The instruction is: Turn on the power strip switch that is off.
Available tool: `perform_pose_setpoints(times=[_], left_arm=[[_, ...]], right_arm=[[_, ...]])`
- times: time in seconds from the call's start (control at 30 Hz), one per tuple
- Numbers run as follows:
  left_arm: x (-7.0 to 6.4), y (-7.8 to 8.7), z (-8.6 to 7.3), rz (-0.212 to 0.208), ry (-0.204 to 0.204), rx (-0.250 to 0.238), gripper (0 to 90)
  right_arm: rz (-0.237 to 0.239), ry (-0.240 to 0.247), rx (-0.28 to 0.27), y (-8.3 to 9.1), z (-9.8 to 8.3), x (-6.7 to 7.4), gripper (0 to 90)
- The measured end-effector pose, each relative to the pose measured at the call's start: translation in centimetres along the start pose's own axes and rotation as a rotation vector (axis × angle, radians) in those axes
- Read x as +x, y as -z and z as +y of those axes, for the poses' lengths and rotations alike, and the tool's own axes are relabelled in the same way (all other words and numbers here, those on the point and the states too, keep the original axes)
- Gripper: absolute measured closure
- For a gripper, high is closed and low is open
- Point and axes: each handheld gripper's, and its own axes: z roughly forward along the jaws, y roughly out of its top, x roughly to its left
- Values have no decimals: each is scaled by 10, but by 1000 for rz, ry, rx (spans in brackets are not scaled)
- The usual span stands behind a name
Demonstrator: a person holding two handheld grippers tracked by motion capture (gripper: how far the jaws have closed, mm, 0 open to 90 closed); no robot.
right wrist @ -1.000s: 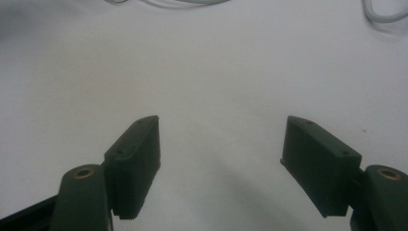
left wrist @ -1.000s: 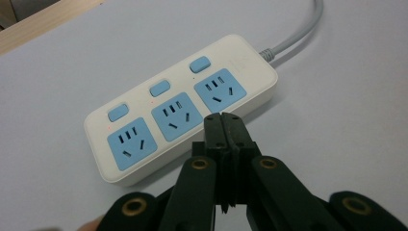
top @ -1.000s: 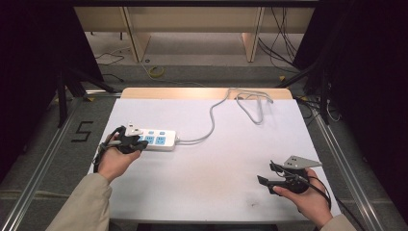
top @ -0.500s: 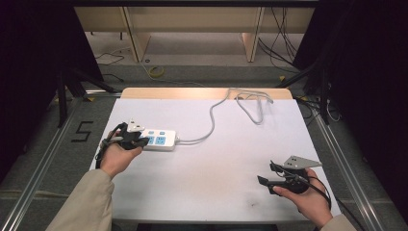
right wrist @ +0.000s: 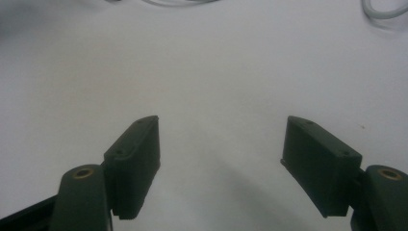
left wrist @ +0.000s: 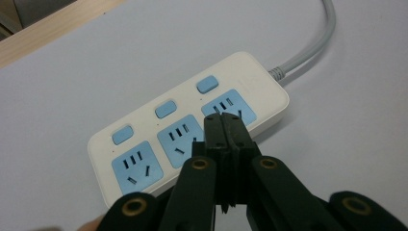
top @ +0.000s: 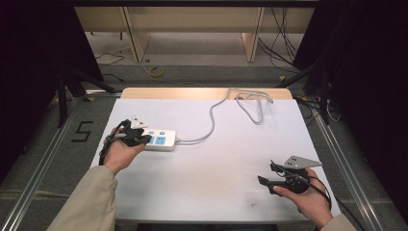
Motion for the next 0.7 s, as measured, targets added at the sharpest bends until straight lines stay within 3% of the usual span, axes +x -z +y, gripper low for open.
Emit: perform_pose_setpoints(times=[0.7], left_arm=[[4, -8, 9, 12, -7, 7, 899]], right_arm=[[2, -8, 7, -1, 0, 0, 296]])
